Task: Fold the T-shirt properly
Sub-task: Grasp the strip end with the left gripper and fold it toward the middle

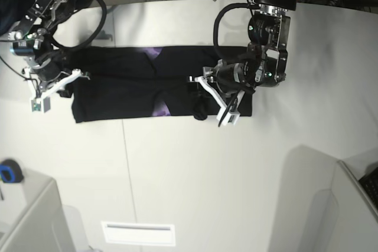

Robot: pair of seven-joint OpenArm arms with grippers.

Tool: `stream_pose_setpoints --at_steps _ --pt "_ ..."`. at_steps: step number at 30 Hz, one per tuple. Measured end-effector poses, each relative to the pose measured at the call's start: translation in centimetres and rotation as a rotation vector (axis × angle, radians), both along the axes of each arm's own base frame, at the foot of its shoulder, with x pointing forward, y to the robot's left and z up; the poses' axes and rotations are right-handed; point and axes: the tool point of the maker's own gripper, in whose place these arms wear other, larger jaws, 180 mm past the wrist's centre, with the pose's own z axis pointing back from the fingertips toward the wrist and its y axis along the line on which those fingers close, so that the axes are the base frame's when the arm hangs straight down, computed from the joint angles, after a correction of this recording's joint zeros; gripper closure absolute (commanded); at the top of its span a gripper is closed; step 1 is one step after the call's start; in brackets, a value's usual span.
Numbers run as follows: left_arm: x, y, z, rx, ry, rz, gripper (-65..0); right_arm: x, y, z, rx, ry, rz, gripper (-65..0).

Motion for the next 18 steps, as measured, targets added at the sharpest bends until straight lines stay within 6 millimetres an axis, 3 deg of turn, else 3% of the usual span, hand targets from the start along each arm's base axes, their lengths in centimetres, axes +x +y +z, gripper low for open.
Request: stream_pose_setpoints --at_steps 4,11,13,18 --pt "0.0 -0.1 0.0 -0.003 0.000 0.000 -18.9 0.0 0.0 0.0 0.000 0.000 0.000 0.0" --pt "0.0 -1.9 0.7 -0.052 0.001 0.001 -51.2 0.0 0.0 0.0 0.000 0.002 0.000 0.0" --pt "0.0 -2.3 0.8 -0.063 0.000 0.001 -55.8 0.0 0.0 0.0 0.000 0.003 0.000 0.0" --pt "0.3 -2.2 2.0 -0.066 -0.034 0.000 -55.9 -0.3 -0.9 0.1 0.000 0.000 -0.033 0.0"
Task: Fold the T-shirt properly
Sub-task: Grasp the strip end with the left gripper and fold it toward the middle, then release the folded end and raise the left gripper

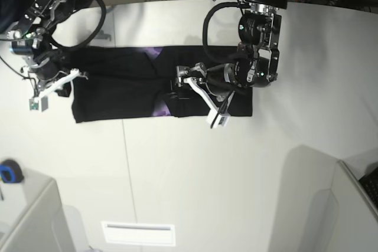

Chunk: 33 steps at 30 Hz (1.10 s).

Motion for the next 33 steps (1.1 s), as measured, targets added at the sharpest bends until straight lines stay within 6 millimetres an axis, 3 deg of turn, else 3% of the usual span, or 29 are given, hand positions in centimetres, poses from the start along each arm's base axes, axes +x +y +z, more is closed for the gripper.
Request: stream_pose_setpoints --at_steps 2,4,6,7,9,11,12,15,18,21,26,29,33 --pt "0.4 1.7 1.4 0.032 -0.062 0.005 -49.9 0.0 -1.2 0.3 -0.005 -0.010 -0.041 0.0" --pt "0.7 6.2 2.4 0.101 -0.124 0.054 -30.1 0.4 -1.9 0.1 0.008 -0.012 -0.059 0.0" --pt "0.3 12.7 2.1 0.209 -0.126 0.182 -3.1 0.2 -1.7 -1.1 0.036 0.047 -0.058 -2.4" --pt "-0.4 16.2 1.6 0.267 -0.104 0.245 0.0 -0.1 -1.4 -1.8 0.055 0.093 -0.051 -12.9" --pt "-1.9 21.9 1.3 0.341 -0.070 0.367 0.0 -0.1 -0.8 -2.5 0.080 0.139 -0.037 -33.9" --pt "-3.1 26.1 1.6 0.394 -0.060 0.453 0.0 0.4 -0.6 -2.3 0.118 0.128 -0.046 -50.3" --pt "-3.7 27.6 1.9 0.416 -0.062 0.470 0.0 0.7 -0.4 -2.3 0.162 0.113 -0.049 -53.0" --pt "-5.6 31.0 2.4 0.520 -0.077 0.445 0.0 1.4 0.5 -2.8 0.316 0.066 -0.050 -50.7" --pt "-6.4 32.8 2.8 0.547 -0.097 0.453 0.0 1.8 -0.2 -4.5 0.390 0.111 -0.059 -48.3" --pt "-7.1 33.6 2.0 0.543 -0.065 0.478 0.0 2.6 -1.7 -6.1 0.439 0.151 -0.099 -48.3" --pt "-6.8 34.2 0.3 0.649 -0.091 0.468 0.0 1.4 -2.1 -8.5 0.494 0.235 -0.125 -48.6" --pt "-6.5 30.4 -2.2 0.619 -0.083 0.374 0.0 1.3 -2.4 -8.5 0.486 0.238 -0.129 -48.6" --pt "-6.7 27.9 -4.4 0.570 -0.062 0.353 0.0 0.9 -1.5 -8.9 0.495 0.244 -0.100 -48.6"
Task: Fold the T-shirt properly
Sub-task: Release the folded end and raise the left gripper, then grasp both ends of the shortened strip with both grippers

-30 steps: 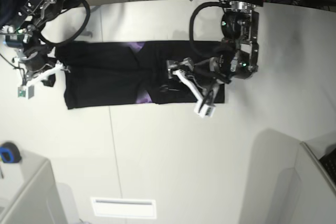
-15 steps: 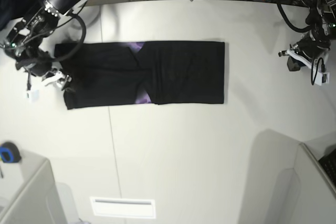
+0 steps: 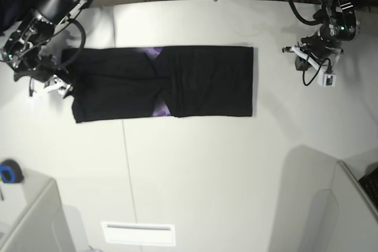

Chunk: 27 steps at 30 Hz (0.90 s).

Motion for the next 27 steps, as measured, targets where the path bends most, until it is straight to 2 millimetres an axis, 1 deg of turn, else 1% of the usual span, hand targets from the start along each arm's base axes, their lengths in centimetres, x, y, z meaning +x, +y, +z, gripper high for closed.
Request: stream_pose_setpoints --at_steps 1,3,5,6,11,16,19,21,22,24,27 --pt "0.0 -0.2 -0.3 -0.004 0.002 0.008 0.0 -0.1 0.4 -0.1 -0.010 0.013 0.024 -48.6" --pt "0.6 -1.4 -0.8 -0.018 -0.003 -0.014 0.0 0.0 1.6 0.0 0.005 0.006 0.047 -48.5" --pt "1.8 -3.6 -1.1 -0.061 -0.024 -0.050 0.0 -0.1 3.0 0.1 0.062 -0.017 0.051 -48.2" --pt "2.0 -4.3 -1.3 -0.075 -0.021 -0.061 0.0 -0.1 3.4 0.2 0.084 -0.026 0.053 -48.2" --pt "3.1 -6.2 -1.4 -0.106 -0.044 -0.089 0.0 -0.4 3.3 0.2 0.092 -0.025 0.050 -48.2" --pt "3.3 -7.0 -1.5 -0.126 -0.048 -0.088 0.0 -0.5 3.1 0.2 0.095 -0.026 0.045 -48.2" --pt "3.9 -8.1 -1.9 -0.138 -0.048 -0.115 0.0 -0.5 3.4 0.2 0.098 -0.023 0.051 -48.2" --pt "4.3 -8.7 -2.1 -0.114 -0.052 -0.130 0.0 -0.4 3.1 0.2 0.100 -0.033 0.032 -48.2" --pt "4.3 -9.0 -2.2 -0.110 -0.053 -0.132 0.0 -0.3 2.5 0.3 0.100 -0.048 0.001 -48.2" --pt "4.2 -9.1 -2.3 -0.101 -0.056 -0.129 0.0 -0.6 0.5 0.3 0.094 -0.055 -0.058 -48.6" --pt "4.2 -8.9 -2.3 -0.089 -0.059 -0.134 0.0 -0.8 -2.8 0.1 0.102 -0.007 -0.098 -48.8"
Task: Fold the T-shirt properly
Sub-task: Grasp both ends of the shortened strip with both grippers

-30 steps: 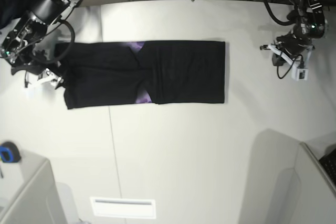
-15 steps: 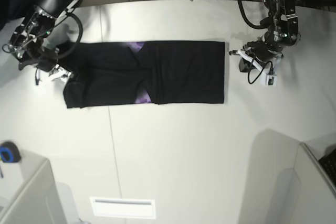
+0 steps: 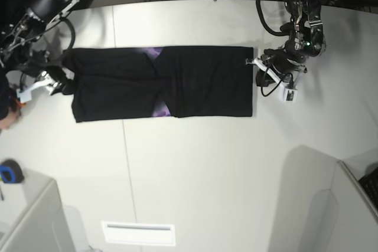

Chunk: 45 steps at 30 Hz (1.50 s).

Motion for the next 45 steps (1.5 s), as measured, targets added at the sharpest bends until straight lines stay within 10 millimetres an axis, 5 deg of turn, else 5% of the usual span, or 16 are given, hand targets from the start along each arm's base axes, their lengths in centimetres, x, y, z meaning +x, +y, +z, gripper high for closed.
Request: stream_pose_setpoints --at_steps 5,21,30,38,44,45 --pt "0.1 0.0 0.0 0.000 -0.001 -0.001 0.0 0.2 1.3 0.0 0.099 -0.051 0.022 -48.2" --pt "0.2 -0.4 -0.1 -0.001 0.003 -0.011 0.0 0.5 5.6 -0.3 0.043 -0.023 0.237 -48.2" --pt "0.3 -3.5 -0.3 -0.040 -0.001 -0.056 0.0 1.1 8.8 -0.6 0.072 -0.041 0.302 -47.7" --pt "0.2 -3.4 -0.3 -0.040 -0.002 -0.059 0.0 0.8 8.8 -1.2 0.062 -0.043 0.282 -27.2" --pt "0.2 -3.6 -0.3 -0.041 -0.001 -0.063 0.0 0.2 8.8 -1.8 0.050 -0.007 0.297 0.0" --pt "0.2 -3.6 -0.3 -0.041 -0.001 -0.064 0.0 0.2 8.7 -1.9 0.045 -0.007 0.293 0.0"
